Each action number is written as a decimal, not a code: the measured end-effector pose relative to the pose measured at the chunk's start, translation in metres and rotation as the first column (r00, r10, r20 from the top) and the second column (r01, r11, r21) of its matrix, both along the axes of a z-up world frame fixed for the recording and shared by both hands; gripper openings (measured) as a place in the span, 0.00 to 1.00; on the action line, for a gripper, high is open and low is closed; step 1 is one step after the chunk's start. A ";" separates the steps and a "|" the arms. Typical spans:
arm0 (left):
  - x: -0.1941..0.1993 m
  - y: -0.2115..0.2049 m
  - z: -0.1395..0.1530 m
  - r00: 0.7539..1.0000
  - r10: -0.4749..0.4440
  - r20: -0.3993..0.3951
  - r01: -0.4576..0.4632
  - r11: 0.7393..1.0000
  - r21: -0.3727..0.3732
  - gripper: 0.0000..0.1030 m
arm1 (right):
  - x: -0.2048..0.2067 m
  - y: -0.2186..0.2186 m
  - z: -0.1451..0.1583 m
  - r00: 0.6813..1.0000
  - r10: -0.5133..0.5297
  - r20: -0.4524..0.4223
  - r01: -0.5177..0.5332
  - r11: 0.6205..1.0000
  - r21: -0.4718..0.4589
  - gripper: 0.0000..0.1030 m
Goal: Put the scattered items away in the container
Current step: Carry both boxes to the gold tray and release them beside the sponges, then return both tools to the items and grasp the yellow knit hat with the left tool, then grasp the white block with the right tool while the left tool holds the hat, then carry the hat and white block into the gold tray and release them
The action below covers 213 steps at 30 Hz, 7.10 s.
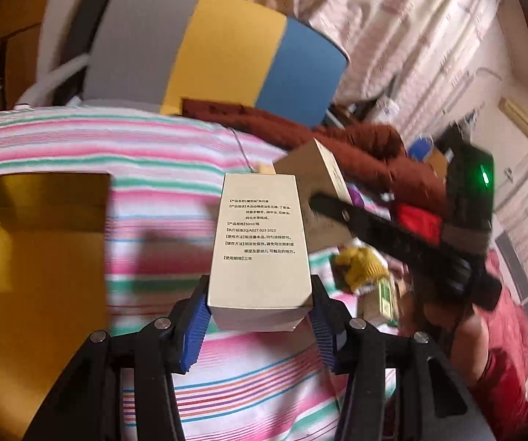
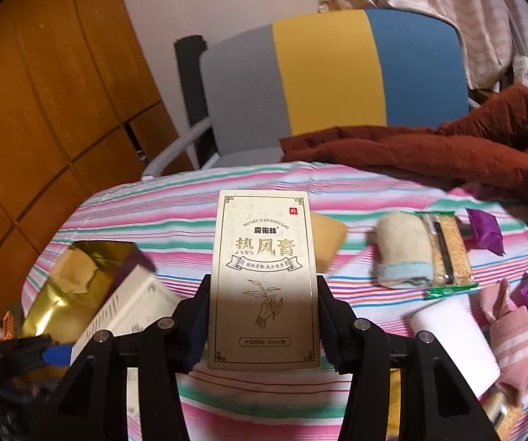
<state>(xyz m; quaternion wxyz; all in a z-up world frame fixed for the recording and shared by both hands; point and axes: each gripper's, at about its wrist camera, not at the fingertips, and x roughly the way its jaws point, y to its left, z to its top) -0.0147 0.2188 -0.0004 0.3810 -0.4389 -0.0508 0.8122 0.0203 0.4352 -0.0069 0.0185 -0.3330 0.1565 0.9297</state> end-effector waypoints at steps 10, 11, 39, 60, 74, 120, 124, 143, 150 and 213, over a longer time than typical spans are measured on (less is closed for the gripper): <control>-0.049 -0.091 0.005 0.981 0.194 -0.002 -0.194 0.981 -0.006 0.49 | -0.042 -0.106 0.031 0.983 0.182 -0.016 -0.183 0.981 -0.059 0.50; -0.054 -0.099 0.002 0.978 0.207 0.003 -0.207 0.978 -0.015 0.49 | -0.046 -0.116 0.032 0.981 0.195 -0.007 -0.195 0.979 -0.059 0.50; -0.105 -0.174 -0.039 0.921 0.370 0.121 -0.364 0.929 -0.068 0.57 | -0.126 -0.195 -0.011 0.976 0.157 0.153 -0.134 0.980 -0.149 0.66; -0.044 -0.121 -0.011 0.965 0.258 0.047 -0.257 0.966 -0.032 0.57 | -0.031 -0.140 0.008 0.991 0.091 0.095 -0.087 0.995 -0.046 0.72; 0.005 -0.034 -0.014 0.999 0.024 0.034 -0.021 0.997 -0.072 0.57 | 0.033 -0.005 -0.003 0.950 -0.242 0.198 0.226 0.969 0.099 0.78; 0.028 0.121 -0.033 0.969 -0.220 0.108 0.233 0.964 -0.125 0.57 | 0.048 0.131 -0.055 0.896 -0.267 0.355 0.268 0.962 0.049 0.77; 0.023 0.150 -0.040 0.964 -0.238 0.122 0.254 0.957 -0.142 0.57 | 0.045 0.131 -0.058 0.888 -0.270 0.373 0.259 0.962 0.082 0.76; 0.015 0.161 -0.074 0.967 -0.205 0.150 0.227 0.964 -0.142 0.39 | 0.044 0.127 -0.051 0.913 -0.243 0.328 0.241 0.969 0.047 0.56; 0.022 0.143 -0.070 0.974 -0.203 0.104 0.218 0.963 -0.161 0.38 | 0.036 0.112 -0.055 0.921 -0.192 0.340 0.185 0.981 0.054 0.58; -0.001 -0.105 -0.014 0.987 0.158 0.018 -0.157 0.987 -0.012 0.31 | 0.002 -0.068 0.008 0.983 0.154 0.100 -0.138 0.979 -0.150 0.54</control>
